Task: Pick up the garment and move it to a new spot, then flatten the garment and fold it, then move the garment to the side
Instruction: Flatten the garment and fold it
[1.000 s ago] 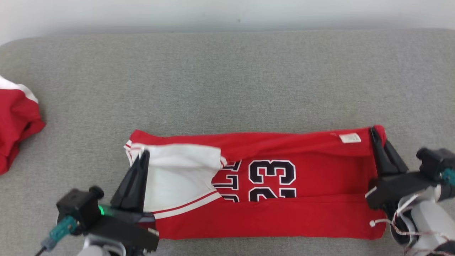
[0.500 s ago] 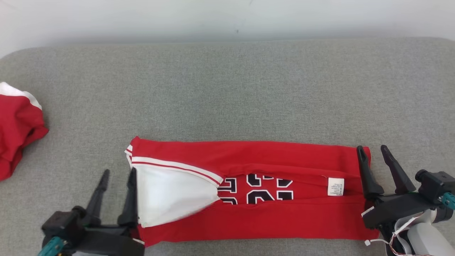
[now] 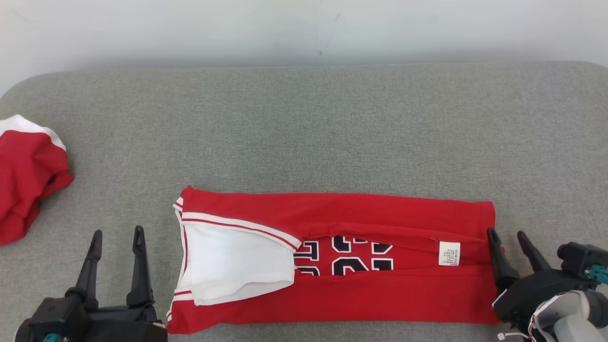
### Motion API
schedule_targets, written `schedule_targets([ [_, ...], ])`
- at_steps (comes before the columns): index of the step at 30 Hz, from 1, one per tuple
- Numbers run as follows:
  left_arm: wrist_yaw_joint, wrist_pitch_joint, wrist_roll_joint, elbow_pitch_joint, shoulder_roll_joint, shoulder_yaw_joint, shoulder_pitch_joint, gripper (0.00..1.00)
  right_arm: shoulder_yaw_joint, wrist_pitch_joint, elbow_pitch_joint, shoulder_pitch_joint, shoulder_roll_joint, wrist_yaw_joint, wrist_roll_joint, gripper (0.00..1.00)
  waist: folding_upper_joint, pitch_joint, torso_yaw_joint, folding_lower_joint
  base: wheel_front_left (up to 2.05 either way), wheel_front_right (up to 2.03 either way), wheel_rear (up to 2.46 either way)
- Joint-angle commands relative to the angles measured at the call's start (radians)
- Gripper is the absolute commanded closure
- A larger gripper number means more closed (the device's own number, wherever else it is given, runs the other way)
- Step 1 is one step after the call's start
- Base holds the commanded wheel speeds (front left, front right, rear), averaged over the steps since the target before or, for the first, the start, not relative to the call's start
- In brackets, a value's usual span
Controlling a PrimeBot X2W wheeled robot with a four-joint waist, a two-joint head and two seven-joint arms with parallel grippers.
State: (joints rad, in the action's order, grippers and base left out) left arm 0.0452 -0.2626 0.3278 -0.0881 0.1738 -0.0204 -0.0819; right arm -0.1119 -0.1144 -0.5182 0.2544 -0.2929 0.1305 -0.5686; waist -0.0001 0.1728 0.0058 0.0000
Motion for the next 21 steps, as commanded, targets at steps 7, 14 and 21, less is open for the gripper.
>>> schedule_targets([
  [7,0.035,-0.003,-0.062,-0.014,-0.052,0.066,0.026,0.00,0.013,0.039,-0.069,0.001,0.042,0.001,0.019,0.00,0.0001,-0.011,0.009,0.0000,0.00,0.00,0.00],
  [14,0.062,-0.003,-0.101,-0.036,-0.082,0.089,0.029,0.00,-0.010,0.082,-0.145,0.014,0.077,0.001,0.023,0.57,0.0001,-0.018,0.023,0.0000,0.00,0.00,0.00],
  [21,0.077,-0.003,-0.123,-0.043,-0.097,0.111,0.046,0.00,0.003,0.048,-0.148,0.028,0.044,0.000,-0.002,1.00,0.0001,-0.034,0.015,0.0000,0.00,0.00,0.00],
])
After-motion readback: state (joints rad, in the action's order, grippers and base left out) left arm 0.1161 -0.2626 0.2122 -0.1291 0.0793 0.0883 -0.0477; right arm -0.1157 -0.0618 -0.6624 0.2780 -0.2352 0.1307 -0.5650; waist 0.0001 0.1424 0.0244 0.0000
